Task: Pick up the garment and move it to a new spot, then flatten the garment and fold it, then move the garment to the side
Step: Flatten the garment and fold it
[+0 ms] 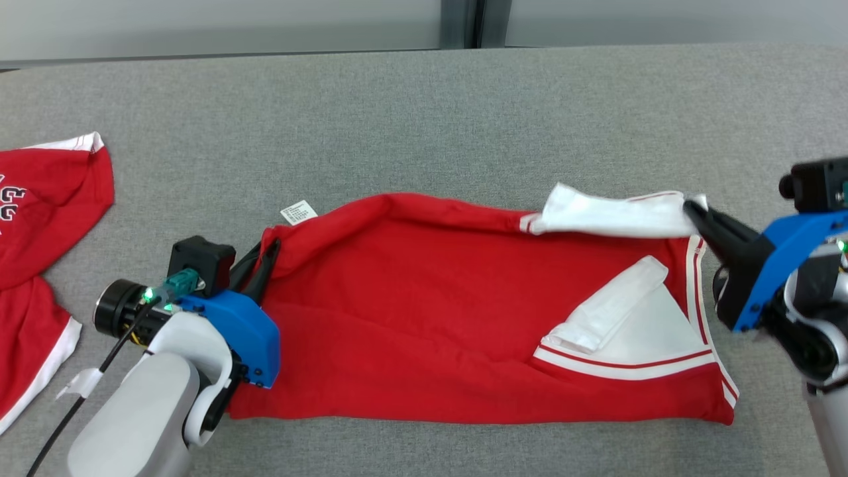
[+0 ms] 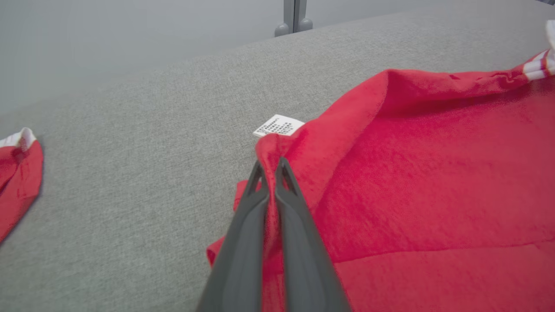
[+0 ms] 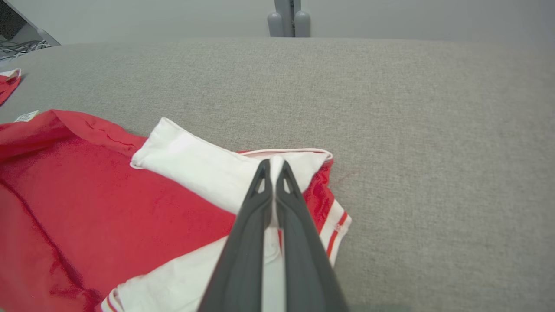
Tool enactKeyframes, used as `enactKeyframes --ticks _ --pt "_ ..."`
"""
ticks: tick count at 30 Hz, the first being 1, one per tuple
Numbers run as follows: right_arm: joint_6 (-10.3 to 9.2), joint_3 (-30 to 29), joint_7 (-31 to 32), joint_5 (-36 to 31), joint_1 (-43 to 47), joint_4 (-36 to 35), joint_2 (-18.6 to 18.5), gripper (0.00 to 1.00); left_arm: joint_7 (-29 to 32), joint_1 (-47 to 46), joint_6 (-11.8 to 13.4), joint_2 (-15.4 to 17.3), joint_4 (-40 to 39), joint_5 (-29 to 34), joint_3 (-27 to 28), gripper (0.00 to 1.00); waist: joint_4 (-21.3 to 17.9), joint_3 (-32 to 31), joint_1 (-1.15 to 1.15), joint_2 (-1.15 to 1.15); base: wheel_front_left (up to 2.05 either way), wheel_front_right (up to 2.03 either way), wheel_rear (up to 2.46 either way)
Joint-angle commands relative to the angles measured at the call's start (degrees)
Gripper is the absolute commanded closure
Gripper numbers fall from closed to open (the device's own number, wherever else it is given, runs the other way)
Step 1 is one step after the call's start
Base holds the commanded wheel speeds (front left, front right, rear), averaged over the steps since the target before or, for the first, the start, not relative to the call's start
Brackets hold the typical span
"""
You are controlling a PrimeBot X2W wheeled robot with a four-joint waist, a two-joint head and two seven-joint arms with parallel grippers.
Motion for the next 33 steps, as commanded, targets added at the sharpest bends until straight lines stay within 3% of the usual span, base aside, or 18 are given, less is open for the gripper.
enactKeyframes --ticks 1,12,13,16,17,18,24,30,33 --pt "0.03 -1.4 0.9 0.1 3.3 -2.3 1.0 1.0 -1.3 0.9 0.4 0.2 0.5 0.3 0.2 1.0 -0.1 -0.4 0.01 0.01 0.0 0.0 0.0" --pt "0.03 -7.8 3.6 -1.4 19.1 -14.1 9.3 1.0 -8.3 1.8 0.0 -0.3 4.2 1.4 -0.2 1.0 -0.7 -2.1 0.01 0.01 0.0 0.0 0.0" --pt "0.03 -8.1 3.8 -1.3 20.0 -14.8 10.1 1.0 -8.6 1.8 0.2 -0.3 4.6 1.4 -0.1 0.84 -0.8 -2.2 0.01 0.01 0.0 0.0 0.0" --pt "0.03 -8.6 4.0 -1.5 22.2 -16.1 11.8 1.0 -9.6 2.3 0.7 -0.6 5.8 1.3 0.0 0.5 -1.2 -2.8 0.01 0.01 0.0 0.0 0.0" --pt "0.03 -8.9 4.3 -1.6 23.0 -16.2 12.3 0.89 -10.0 2.5 1.0 -0.8 6.2 1.0 0.2 0.2 -1.3 -3.0 0.01 0.01 0.0 0.0 0.0" --pt "0.03 -9.3 4.4 -1.9 23.7 -16.2 12.6 0.0 -10.2 2.8 1.2 -1.0 6.6 0.7 0.3 0.0 -1.3 -3.3 0.01 0.01 0.0 0.0 0.0" --pt "0.03 -11.8 6.4 -3.8 27.1 -17.3 14.9 0.0 -15.0 5.0 3.1 -2.9 7.0 -1.3 2.3 0.0 -1.1 -5.3 0.01 0.01 0.0 0.0 0.0" --pt "0.03 -15.7 2.0 -7.5 26.8 -17.5 16.9 0.0 -20.4 9.1 6.3 -5.7 4.1 -4.4 7.2 0.0 -0.3 -7.6 0.01 0.01 0.0 0.0 0.0" --pt "0.03 -17.4 -1.3 -13.1 26.2 -16.2 17.0 0.0 -21.2 11.5 6.2 -6.9 1.1 -4.4 9.7 0.0 0.4 -8.9 0.01 0.01 0.0 0.0 0.0"
